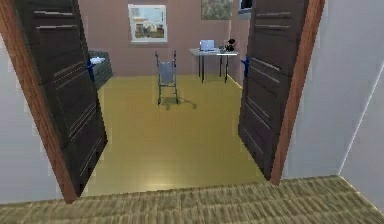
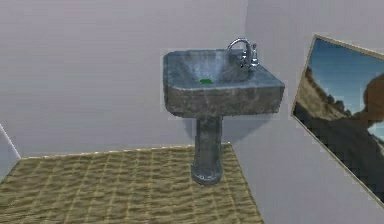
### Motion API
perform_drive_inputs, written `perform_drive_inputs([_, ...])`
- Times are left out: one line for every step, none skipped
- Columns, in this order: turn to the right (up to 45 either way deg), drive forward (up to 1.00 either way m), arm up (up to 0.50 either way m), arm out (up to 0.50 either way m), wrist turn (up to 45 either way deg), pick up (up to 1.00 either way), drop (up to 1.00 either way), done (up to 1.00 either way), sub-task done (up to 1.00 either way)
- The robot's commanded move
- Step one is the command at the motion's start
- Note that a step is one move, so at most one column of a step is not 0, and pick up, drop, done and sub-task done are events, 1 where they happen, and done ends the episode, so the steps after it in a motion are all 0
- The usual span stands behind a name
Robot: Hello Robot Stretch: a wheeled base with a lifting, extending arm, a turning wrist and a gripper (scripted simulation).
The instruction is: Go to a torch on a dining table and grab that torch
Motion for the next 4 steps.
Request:
perform_drive_inputs([0.0,1.0,0.0,0.0,0.0,0.0,0.0,0.0,0.0])
perform_drive_inputs([0.0,1.0,0.0,0.0,0.0,0.0,0.0,0.0,0.0])
perform_drive_inputs([0.0,0.55,0.0,0.0,0.0,0.0,0.0,0.0,0.0])
perform_drive_inputs([18.0,0.0,0.0,0.0,0.0,0.0,0.0,0.0,0.0])
